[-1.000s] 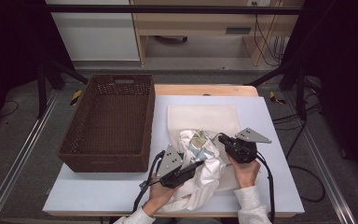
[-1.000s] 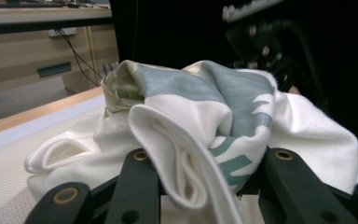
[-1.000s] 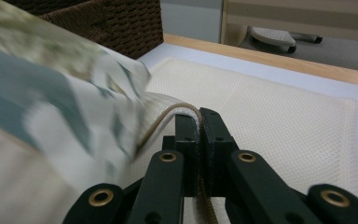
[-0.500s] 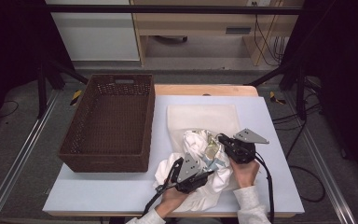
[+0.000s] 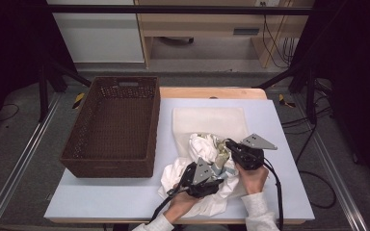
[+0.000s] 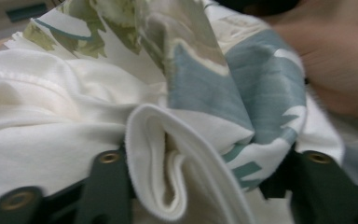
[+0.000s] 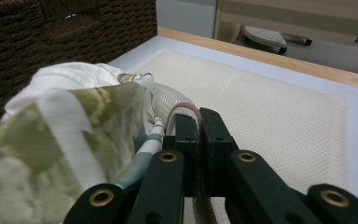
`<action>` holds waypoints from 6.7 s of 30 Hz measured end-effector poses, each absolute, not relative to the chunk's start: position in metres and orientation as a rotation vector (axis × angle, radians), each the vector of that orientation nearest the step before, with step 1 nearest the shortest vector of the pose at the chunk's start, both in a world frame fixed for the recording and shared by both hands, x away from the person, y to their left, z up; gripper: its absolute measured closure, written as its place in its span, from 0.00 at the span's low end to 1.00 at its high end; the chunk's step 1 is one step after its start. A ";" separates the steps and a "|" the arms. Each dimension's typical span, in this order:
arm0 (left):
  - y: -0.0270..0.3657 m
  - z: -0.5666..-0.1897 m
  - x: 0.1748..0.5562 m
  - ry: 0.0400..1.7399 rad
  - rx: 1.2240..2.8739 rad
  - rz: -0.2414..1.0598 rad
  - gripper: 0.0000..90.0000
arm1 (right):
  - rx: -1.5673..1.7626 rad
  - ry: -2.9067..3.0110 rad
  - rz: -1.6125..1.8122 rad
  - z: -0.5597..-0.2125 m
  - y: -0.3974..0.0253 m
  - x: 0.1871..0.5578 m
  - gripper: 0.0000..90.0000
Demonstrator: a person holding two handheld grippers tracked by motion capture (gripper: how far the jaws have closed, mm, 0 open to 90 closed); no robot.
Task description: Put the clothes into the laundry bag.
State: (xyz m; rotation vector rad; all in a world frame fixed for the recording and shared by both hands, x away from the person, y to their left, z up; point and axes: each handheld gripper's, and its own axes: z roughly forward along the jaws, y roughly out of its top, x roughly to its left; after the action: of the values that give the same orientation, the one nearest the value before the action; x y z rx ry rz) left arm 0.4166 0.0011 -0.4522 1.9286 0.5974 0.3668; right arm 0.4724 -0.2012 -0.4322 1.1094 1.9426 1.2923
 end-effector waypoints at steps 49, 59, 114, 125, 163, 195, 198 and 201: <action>-0.015 -0.446 0.434 0.554 2.011 0.427 0.86 | 1.051 1.913 1.396 -0.419 -0.202 0.464 0.97; -0.003 -0.442 0.444 0.632 1.979 0.404 0.60 | 0.999 1.934 1.383 -0.416 -0.194 0.459 0.97; 0.010 -0.446 0.454 0.704 2.044 0.520 0.44 | 1.018 1.975 1.407 -0.424 -0.193 0.454 0.96; 0.066 -0.455 0.416 0.719 2.084 0.466 0.36 | 1.026 1.979 1.411 -0.426 -0.194 0.454 0.96; -0.014 -0.460 0.475 0.754 2.071 0.572 0.88 | 1.028 1.982 1.430 -0.426 -0.192 0.451 0.96; 0.075 -0.484 0.425 0.774 2.093 0.403 0.62 | 0.937 2.028 1.384 -0.427 -0.195 0.450 0.96; 0.074 -0.482 0.425 0.775 2.109 0.418 0.76 | 0.959 2.031 1.394 -0.427 -0.195 0.451 0.96; 0.075 -0.481 0.426 0.773 2.087 0.414 0.88 | 0.962 2.038 1.395 -0.427 -0.194 0.451 0.96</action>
State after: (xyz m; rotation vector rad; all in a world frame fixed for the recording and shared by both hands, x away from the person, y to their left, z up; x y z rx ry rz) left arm 0.4258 0.0751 -0.4808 2.0875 0.7731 0.4138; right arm 0.4513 -0.1937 -0.4274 0.9615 2.0383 1.3948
